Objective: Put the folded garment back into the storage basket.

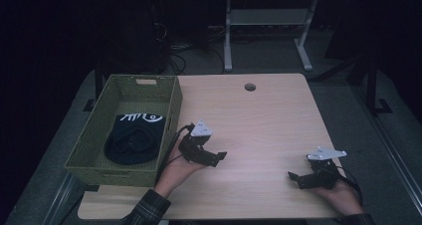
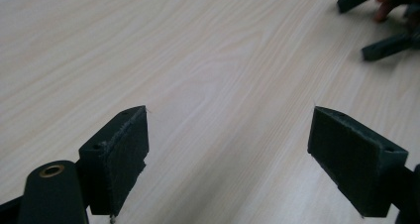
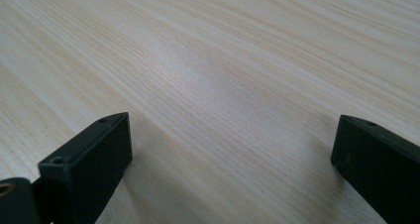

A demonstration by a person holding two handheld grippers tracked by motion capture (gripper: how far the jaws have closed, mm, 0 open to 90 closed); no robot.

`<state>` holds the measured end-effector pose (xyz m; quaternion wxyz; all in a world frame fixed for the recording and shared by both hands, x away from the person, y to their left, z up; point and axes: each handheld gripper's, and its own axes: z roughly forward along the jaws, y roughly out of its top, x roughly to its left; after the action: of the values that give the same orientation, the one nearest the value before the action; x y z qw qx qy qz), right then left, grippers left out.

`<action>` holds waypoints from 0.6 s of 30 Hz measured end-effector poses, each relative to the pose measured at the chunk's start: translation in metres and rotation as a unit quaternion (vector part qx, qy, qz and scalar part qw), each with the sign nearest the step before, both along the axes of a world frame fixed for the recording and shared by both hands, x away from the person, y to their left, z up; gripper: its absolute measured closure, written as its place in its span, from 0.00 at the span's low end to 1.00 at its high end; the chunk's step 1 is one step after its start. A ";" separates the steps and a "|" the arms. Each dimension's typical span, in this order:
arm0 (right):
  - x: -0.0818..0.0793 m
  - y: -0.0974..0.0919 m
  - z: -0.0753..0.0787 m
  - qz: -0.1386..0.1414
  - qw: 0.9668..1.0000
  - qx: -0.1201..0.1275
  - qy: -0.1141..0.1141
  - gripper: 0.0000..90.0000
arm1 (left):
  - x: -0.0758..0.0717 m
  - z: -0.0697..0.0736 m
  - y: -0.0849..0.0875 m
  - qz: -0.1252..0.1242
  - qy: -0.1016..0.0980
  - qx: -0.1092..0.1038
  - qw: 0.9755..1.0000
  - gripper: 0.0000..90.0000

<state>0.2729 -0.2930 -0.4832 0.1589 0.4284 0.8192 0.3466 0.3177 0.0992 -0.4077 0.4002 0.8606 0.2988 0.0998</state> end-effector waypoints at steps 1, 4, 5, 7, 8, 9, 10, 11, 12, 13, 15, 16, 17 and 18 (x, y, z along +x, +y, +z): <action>0.000 0.000 0.000 0.000 1.000 0.000 0.000 0.02 | 0.000 0.000 0.000 0.000 0.000 0.000 1.000 0.17; 0.000 0.000 0.000 0.000 1.000 0.000 0.000 0.02 | -0.001 -0.018 -0.004 -0.003 0.010 0.017 1.000 0.17; 0.000 0.000 0.000 0.000 1.000 0.000 0.000 0.02 | -0.002 -0.023 -0.005 -0.003 0.011 0.027 1.000 0.17; 0.000 0.000 0.000 0.000 1.000 0.000 0.000 0.02 | -0.002 -0.028 -0.006 -0.005 0.013 0.037 0.999 0.17; 0.000 0.000 0.000 0.000 1.000 0.000 0.000 0.02 | -0.002 -0.038 -0.008 -0.006 0.024 0.048 0.999 0.17; 0.000 0.000 0.000 0.000 1.000 0.000 0.000 0.02 | -0.002 -0.038 -0.008 -0.006 0.024 0.048 0.999 0.17; 0.000 0.000 0.000 0.000 1.000 0.000 0.000 0.02 | -0.002 -0.047 -0.009 -0.006 0.030 0.066 0.997 0.17; 0.000 0.000 0.000 0.001 1.000 -0.001 0.001 0.02 | -0.002 -0.050 -0.009 -0.007 0.035 0.071 0.997 0.17; 0.000 0.000 0.000 0.000 1.000 -0.001 0.001 0.02 | -0.002 -0.053 -0.009 -0.007 0.042 0.073 0.996 0.17; 0.000 0.000 0.000 0.000 1.000 -0.001 0.001 0.02 | -0.002 -0.053 -0.009 -0.007 0.042 0.073 0.996 0.16; 0.000 0.000 0.000 0.000 1.000 -0.001 0.001 0.02 | -0.003 -0.057 -0.010 -0.010 0.047 0.081 0.996 0.16; 0.000 0.000 0.000 0.000 1.000 -0.001 0.001 0.02 | -0.003 -0.057 -0.010 -0.013 0.042 0.085 0.995 0.15; 0.000 0.000 0.000 0.000 1.000 -0.001 0.001 0.02 | -0.003 -0.057 -0.010 -0.013 0.042 0.085 0.995 0.15; 0.000 0.000 0.000 0.000 1.000 -0.001 0.001 0.02 | -0.003 -0.058 -0.010 -0.014 0.036 0.088 0.995 0.15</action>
<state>0.2728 -0.2931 -0.4831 0.1586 0.4282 0.8197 0.3457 0.3142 0.0888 -0.4659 0.3135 0.8995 0.2912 0.0886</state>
